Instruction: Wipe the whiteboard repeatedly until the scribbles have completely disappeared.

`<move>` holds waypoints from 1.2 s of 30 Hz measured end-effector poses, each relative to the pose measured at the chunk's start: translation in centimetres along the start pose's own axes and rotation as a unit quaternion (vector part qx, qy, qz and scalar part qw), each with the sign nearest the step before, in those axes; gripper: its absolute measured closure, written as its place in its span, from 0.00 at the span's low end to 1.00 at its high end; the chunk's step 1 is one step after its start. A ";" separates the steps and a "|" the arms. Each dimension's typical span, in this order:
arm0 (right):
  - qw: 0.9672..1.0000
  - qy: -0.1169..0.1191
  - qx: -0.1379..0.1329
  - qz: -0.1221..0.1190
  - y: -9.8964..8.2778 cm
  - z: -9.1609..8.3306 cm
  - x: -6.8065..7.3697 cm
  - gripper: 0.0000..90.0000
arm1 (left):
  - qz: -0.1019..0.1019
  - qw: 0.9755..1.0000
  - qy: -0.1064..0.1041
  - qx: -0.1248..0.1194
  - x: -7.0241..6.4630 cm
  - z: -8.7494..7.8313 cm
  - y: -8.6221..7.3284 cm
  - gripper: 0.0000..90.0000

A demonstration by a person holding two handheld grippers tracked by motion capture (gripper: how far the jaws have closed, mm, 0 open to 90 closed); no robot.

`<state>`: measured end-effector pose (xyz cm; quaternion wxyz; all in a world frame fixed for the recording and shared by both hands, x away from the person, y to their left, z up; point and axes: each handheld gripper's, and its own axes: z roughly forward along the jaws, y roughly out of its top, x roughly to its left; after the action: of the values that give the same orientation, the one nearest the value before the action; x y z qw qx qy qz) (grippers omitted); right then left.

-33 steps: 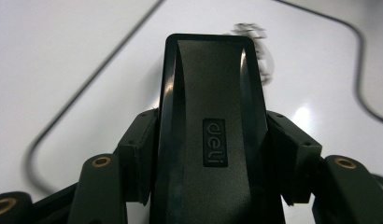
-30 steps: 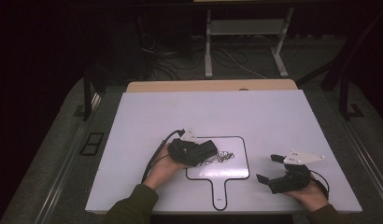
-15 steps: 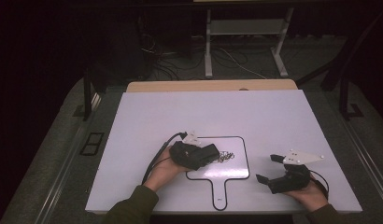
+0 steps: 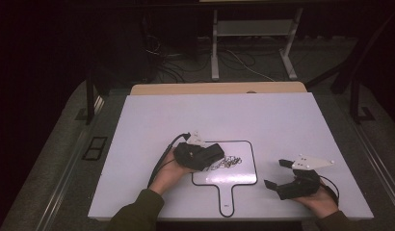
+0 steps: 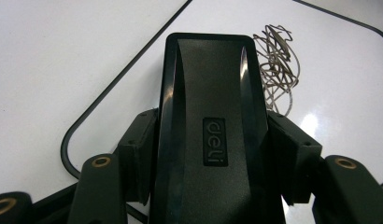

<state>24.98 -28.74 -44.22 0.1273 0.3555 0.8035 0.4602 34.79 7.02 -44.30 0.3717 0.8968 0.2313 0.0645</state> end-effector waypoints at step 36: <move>1.000 0.001 0.003 -0.002 0.0 0.1 0.1 0.03 | 0.005 1.000 0.000 0.007 0.2 0.0 0.1 0.44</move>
<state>25.02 -28.61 -44.24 0.1260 0.3540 0.8056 0.4580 34.97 7.01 -44.23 0.3653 0.9004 0.2272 0.0646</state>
